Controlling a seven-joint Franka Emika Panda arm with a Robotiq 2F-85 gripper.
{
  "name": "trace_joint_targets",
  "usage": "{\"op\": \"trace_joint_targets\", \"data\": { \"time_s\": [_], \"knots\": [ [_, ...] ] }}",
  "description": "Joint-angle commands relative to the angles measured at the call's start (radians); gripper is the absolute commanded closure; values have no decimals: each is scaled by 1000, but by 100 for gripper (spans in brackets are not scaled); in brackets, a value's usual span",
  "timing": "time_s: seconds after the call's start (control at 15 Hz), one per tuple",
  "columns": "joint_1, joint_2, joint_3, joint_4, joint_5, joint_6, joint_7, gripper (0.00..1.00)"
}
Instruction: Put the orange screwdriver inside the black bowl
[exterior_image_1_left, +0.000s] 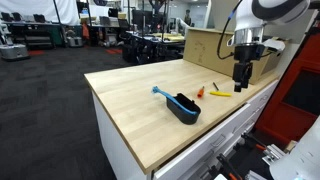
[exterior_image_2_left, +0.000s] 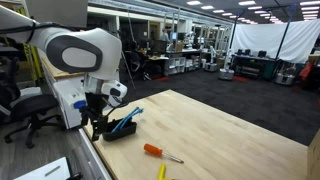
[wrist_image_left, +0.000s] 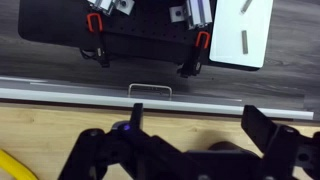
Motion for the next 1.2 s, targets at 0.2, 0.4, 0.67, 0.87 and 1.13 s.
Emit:
{"op": "trace_joint_targets", "data": {
  "time_s": [0.2, 0.4, 0.67, 0.87, 1.13],
  "knots": [
    [1, 11, 15, 6, 4, 3, 0, 0],
    [24, 79, 24, 32, -73, 17, -106, 0],
    [32, 165, 27, 54, -230, 137, -209, 0],
    [30, 231, 1, 67, -321, 276, -327, 0],
    [10, 300, -52, 69, -442, 439, -522, 0]
  ]
}}
